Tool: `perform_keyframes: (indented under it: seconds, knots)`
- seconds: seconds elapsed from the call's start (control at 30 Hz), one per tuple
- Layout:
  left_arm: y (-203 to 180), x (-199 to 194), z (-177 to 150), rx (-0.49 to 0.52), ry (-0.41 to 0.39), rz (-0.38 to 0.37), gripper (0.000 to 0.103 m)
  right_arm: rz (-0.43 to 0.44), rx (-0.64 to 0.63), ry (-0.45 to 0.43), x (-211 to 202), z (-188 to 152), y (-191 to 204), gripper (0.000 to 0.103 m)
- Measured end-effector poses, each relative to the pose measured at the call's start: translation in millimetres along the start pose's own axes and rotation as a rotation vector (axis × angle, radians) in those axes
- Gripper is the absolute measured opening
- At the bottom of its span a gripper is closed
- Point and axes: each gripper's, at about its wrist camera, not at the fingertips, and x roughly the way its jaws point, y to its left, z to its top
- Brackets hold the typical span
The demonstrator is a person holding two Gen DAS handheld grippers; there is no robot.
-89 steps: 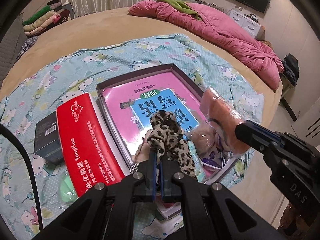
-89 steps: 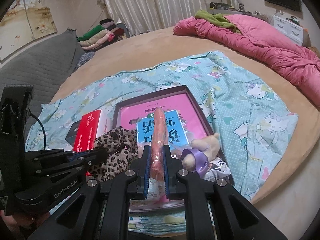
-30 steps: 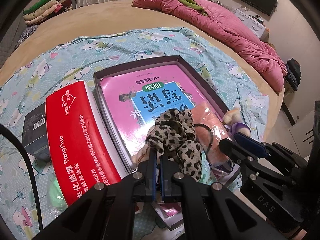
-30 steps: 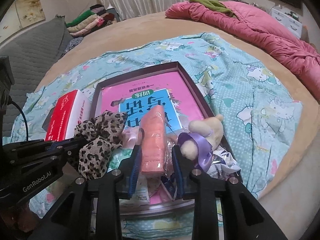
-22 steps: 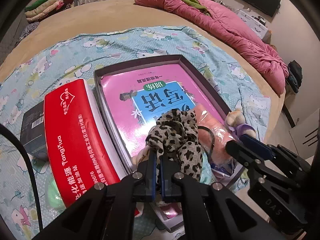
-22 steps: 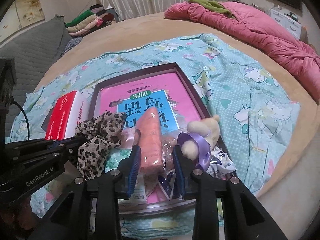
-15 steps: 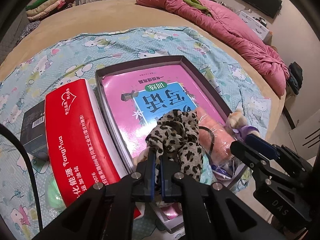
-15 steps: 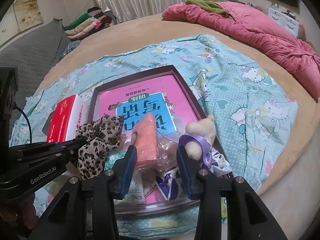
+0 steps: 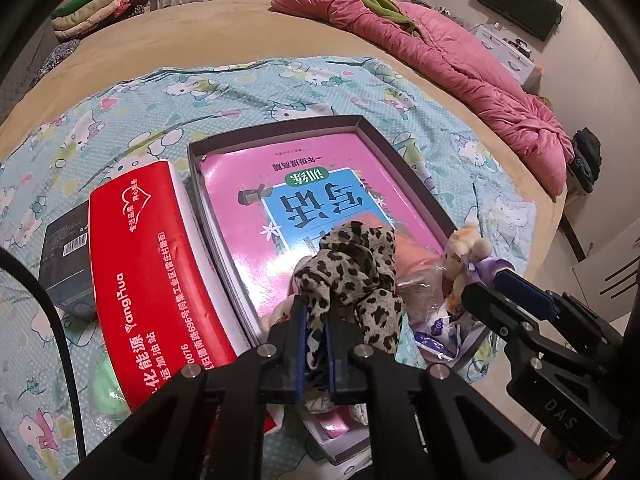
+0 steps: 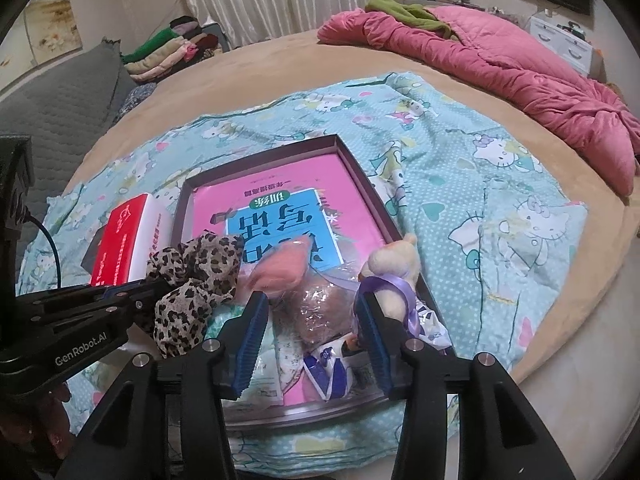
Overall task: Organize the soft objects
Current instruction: 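Open the left gripper to release the scrunchie and move both grippers back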
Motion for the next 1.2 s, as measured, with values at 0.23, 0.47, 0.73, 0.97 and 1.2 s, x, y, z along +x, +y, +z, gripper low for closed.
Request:
perform_keyframes:
  seconds: [0.23,0.47,0.73,0.97,1.2]
  knots:
    - [1.4,-2.1,1.4,-0.011,0.002,-0.011,0.019,-0.004,-0.002,-0.005,-3.8,1.2,0.2,0.049]
    - [0.4,-13.0,2.9,-0.008,-0.026,-0.026,0.043,-0.006,0.008,-0.016,-9.7,2.8,-0.3,0.053]
    - [0.8,-34.2,5.6,0.001,-0.050,-0.016,0.057,-0.010,0.014,-0.050,-24.5,7.8,1.8,0.055]
    - [18.1,-65.5,-1.1,-0.017,-0.087,0.020,0.060,0.044,-0.024,-0.073,-42.0,10.2,25.7,0.060]
    - [48.1,-95.7,-12.0,-0.046,-0.125,0.067,0.063,0.101,-0.102,-0.084,-55.2,7.9,69.5,0.067]
